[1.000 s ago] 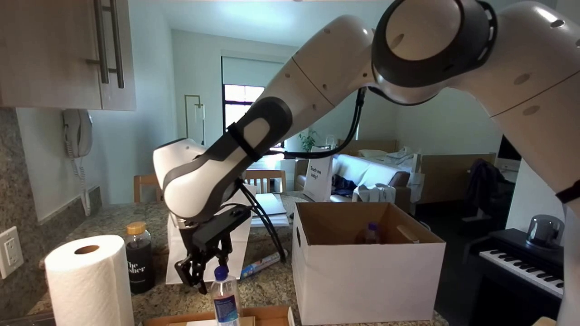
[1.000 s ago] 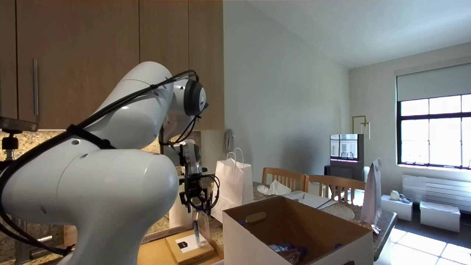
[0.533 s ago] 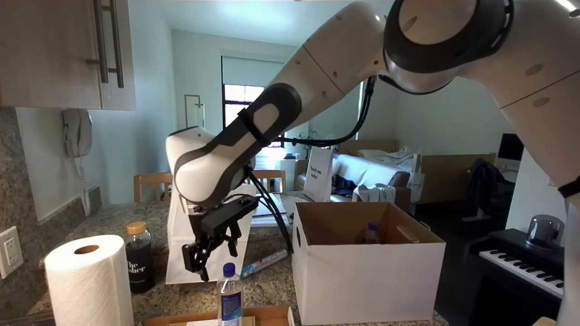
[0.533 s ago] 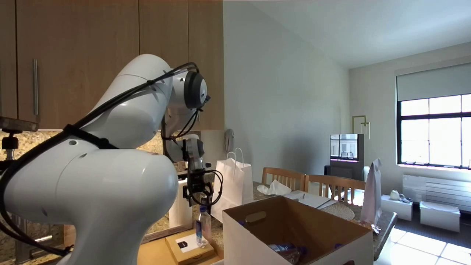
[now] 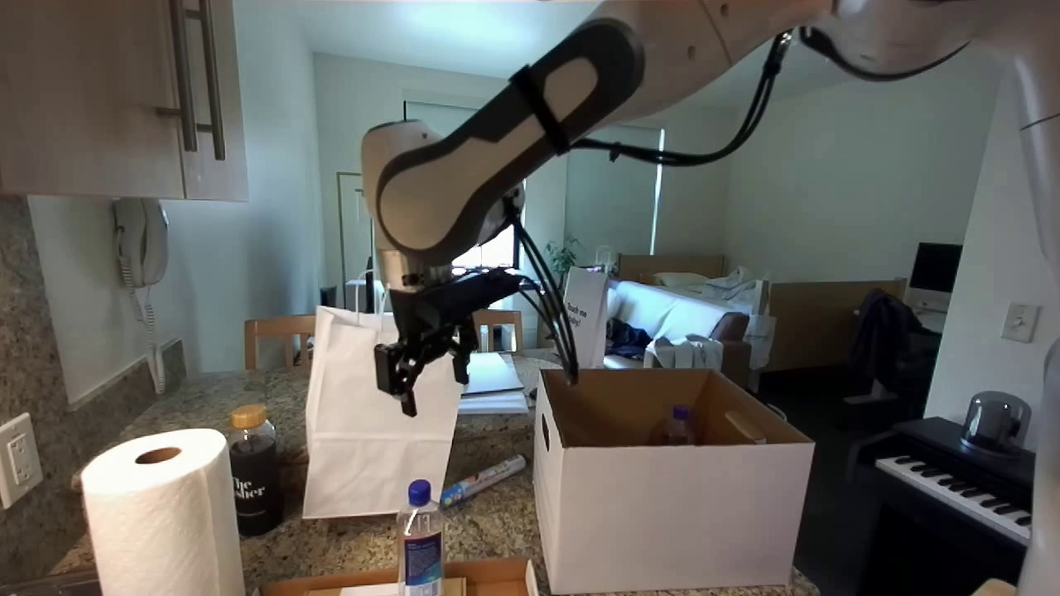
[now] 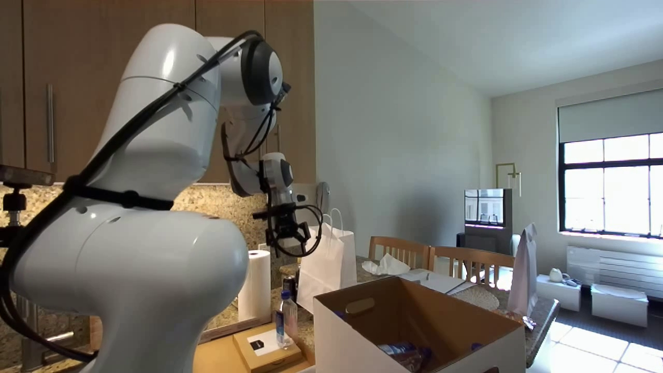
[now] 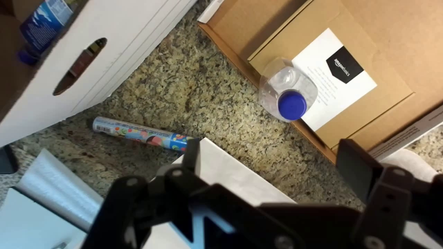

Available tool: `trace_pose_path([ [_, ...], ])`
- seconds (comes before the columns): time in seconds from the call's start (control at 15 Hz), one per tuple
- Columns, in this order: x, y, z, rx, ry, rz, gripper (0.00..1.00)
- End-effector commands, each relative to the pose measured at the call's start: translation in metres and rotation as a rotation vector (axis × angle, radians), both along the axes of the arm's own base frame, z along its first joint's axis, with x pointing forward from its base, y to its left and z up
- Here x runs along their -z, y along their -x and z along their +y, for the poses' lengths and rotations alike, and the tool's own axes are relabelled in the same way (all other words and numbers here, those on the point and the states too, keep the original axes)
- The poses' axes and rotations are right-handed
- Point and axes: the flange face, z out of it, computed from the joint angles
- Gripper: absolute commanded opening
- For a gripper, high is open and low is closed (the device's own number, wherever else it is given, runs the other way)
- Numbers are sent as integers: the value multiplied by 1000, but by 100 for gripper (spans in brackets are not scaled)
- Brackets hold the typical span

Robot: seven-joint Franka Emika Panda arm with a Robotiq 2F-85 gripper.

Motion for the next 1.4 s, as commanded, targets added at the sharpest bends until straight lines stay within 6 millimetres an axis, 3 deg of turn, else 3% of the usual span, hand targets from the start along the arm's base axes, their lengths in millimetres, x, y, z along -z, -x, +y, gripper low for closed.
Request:
trace_pose_path([
  [0.0,-56,22,-58,52,-99,-28,100],
  [0.2,-88,25,-122,192,-173,-6,100],
  [0.4,-98,22,-200,321,-226,-8,100],
  [0.67,-62,16,-311,484,-237,-157,100],
  [0.93,-28,5,-424,637,-301,-144,100],
  [1.13,-15,-9,-471,745,-276,-157,100],
  [1.33,7,-27,-484,735,-115,-151,100],
])
